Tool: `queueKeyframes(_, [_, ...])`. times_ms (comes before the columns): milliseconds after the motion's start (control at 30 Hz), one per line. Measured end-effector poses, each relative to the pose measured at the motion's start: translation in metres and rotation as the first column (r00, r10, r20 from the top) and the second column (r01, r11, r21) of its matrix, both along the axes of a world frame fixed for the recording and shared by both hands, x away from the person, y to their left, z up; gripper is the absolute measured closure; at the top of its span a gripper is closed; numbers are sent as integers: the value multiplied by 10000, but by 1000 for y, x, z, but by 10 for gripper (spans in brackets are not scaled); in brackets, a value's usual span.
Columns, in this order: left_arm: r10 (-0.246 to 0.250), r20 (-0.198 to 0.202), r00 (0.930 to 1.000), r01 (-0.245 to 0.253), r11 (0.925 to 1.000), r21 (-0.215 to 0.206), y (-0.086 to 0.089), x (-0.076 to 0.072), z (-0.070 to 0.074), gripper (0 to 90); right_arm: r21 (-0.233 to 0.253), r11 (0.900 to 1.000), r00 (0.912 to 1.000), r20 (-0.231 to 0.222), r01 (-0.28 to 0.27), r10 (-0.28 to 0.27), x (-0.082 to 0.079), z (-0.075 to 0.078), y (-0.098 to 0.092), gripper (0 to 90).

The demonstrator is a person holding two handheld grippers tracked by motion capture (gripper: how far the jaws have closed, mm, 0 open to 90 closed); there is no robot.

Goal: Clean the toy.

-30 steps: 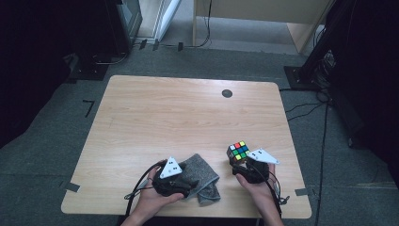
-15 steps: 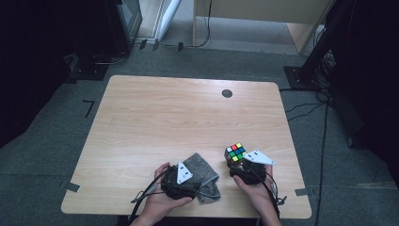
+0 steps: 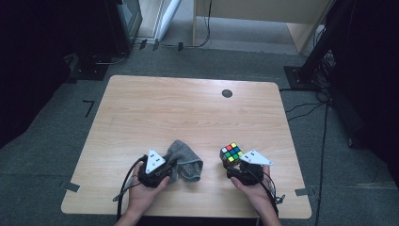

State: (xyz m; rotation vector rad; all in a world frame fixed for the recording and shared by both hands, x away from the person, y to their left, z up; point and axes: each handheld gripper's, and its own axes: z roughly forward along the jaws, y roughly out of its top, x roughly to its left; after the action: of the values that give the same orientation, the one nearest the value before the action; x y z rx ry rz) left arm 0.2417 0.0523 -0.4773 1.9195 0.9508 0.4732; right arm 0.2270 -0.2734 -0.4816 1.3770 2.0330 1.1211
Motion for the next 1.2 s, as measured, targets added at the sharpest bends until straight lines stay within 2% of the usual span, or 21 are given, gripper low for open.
queueKeyframes(67, [92,129,9999,-89,9996,-265,5,1,4,790,0,9994,9994,34,-347,347,-1,0,6,341])
queueKeyframes(133, [-143,73,9999,147,9982,-580,8,2,8,804,16,9977,9977,48,-678,678,-2,0,13,341])
queueKeyframes(200, [-293,167,9994,306,9960,-844,8,2,12,807,-67,9958,9957,144,-916,917,-4,1,21,341])
queueKeyframes(300, [-610,261,9978,637,9906,-1207,4,3,20,809,71,9930,9929,134,-1182,1181,-4,1,30,341])
queueKeyframes(400, [-982,159,9950,994,9812,-1657,-2,7,28,808,168,9885,9886,124,-1504,1503,-4,0,41,342])
queueKeyframes(467, [-1271,88,9918,1265,9732,-1918,-6,8,33,807,22,9840,9839,156,-1780,1779,-4,-2,50,342])
queueKeyframes(567, [-1668,-4,9860,1630,9643,-2088,-16,8,39,798,-54,9767,9765,197,-2145,2145,-4,-1,63,342])
queueKeyframes(667, [-1880,-51,9822,1828,9607,-2088,-22,8,43,747,-32,9702,9695,380,-2422,2422,-7,1,72,342])
queueKeyframes(700, [-2141,-289,9764,2033,9559,-2119,-26,9,44,697,-37,9676,9666,439,-2524,2523,-8,1,75,343])
queueKeyframes(767, [-2199,-541,9740,2046,9571,-2053,-29,9,43,559,-80,9626,9608,606,-2707,2707,-11,2,79,343])
queueKeyframes(833, [-2218,-757,9722,2041,9601,-1912,-31,8,41,467,-158,9591,9561,756,-2827,2831,-15,2,81,343])
queueKeyframes(933, [-2229,-846,9712,2061,9632,-1725,-31,6,40,384,-380,9572,9526,941,-2868,2891,-18,2,84,343])
queueKeyframes(1067, [-2168,-867,9724,2025,9679,-1488,-34,4,34,347,-529,9561,9515,964,-2882,2922,-18,-1,86,343])
queueKeyframes(1167, [-2119,-1025,9719,1957,9694,-1481,-33,5,31,346,-697,9531,9497,901,-2945,3000,-17,-5,87,343])
queueKeyframes(1200, [-1941,-1151,9742,1756,9724,-1538,-30,7,30,353,-782,9517,9483,930,-2969,3035,-17,-5,88,343])
